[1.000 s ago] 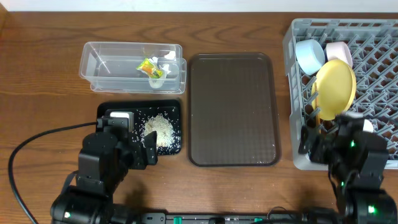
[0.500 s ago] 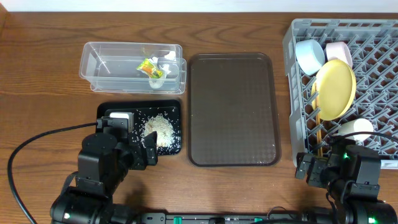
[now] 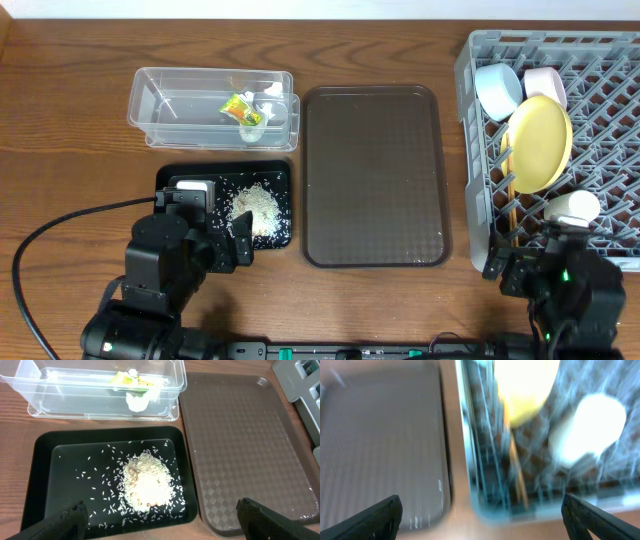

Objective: Sort waste into correct bins and load items into the dishwasher rack

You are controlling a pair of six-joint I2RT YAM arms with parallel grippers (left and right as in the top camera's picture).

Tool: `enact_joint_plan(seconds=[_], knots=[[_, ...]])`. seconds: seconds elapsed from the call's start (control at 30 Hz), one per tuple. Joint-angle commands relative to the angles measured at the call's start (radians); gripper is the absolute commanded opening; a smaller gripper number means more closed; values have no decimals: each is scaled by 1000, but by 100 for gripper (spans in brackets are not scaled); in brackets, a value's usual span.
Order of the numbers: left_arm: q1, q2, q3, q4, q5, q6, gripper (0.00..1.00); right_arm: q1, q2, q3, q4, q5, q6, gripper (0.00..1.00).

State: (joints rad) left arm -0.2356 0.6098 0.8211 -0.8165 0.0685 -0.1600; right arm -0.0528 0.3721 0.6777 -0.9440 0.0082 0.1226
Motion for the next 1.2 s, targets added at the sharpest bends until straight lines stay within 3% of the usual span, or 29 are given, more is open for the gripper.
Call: enact_joint_plan(seconds=[0.0,0.27,0.57,0.63,0.7,1.17], knots=[[3,-2,-7,3,-2,-1,96,33,-112,-74,98,10,-71,99],[3,-2,-6,3,-2,-1,97,54,-329,-326,492,10,-71,99],[3,-2,-6,3,-2,-1,97,54,-367,-617,947,-68,-71,99],[3,-2,-6,3,-2,-1,97,54,-367,-671,978,-140,-71,99],[3,-2,-6,3,-2,-1,97,54,-367,-671,881,-171,-71,99],[3,-2,-7,3,-2,-1,97,54,-358,-672,884,-170,-72,99]])
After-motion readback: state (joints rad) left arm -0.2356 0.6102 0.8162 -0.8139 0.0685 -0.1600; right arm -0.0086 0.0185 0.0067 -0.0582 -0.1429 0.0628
